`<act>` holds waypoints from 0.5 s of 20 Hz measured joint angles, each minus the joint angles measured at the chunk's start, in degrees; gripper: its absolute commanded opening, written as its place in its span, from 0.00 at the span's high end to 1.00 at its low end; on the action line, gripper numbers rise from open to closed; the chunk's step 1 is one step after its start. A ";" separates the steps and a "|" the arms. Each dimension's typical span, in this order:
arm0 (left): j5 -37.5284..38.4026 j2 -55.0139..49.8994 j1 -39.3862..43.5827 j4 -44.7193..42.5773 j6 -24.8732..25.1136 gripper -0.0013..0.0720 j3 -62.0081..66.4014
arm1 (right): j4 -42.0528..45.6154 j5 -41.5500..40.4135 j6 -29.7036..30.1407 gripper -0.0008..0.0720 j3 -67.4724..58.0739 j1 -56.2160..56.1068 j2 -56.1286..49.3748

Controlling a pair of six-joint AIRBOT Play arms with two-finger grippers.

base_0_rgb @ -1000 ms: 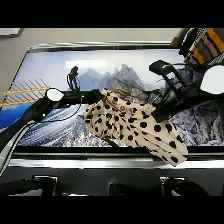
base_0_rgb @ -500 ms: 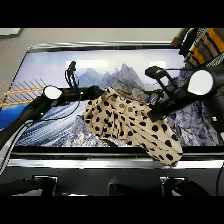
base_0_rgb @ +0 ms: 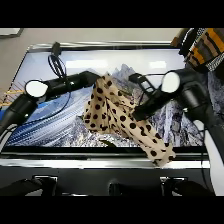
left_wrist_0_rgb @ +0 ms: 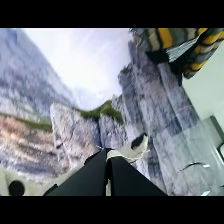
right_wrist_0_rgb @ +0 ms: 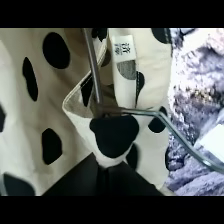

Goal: Fold the clothes and pants, and hang the long-sleeved shirts on hangers.

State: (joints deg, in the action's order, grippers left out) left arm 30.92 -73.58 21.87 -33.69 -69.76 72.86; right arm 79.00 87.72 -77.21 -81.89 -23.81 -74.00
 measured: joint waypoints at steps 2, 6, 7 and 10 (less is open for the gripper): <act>0.00 2.27 0.00 -0.44 0.37 0.96 0.96 | 3.04 -3.37 -2.71 0.97 0.00 -2.23 -1.33; 5.40 8.63 0.13 -7.50 -4.35 0.96 0.98 | 8.57 -10.86 -8.46 0.97 -1.38 -3.93 -2.49; 7.17 10.12 0.42 -10.16 -6.58 0.96 0.11 | 9.57 -11.96 -9.16 0.97 -2.49 -4.09 -2.56; 10.88 13.51 1.84 -16.15 -12.07 0.96 -4.79 | 11.32 -13.46 -10.21 0.97 -6.82 -4.39 -1.81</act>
State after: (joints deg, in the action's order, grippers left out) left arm 41.80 -60.07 23.70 -49.84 -81.82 68.07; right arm 90.32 74.26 -87.42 -88.71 -28.21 -75.81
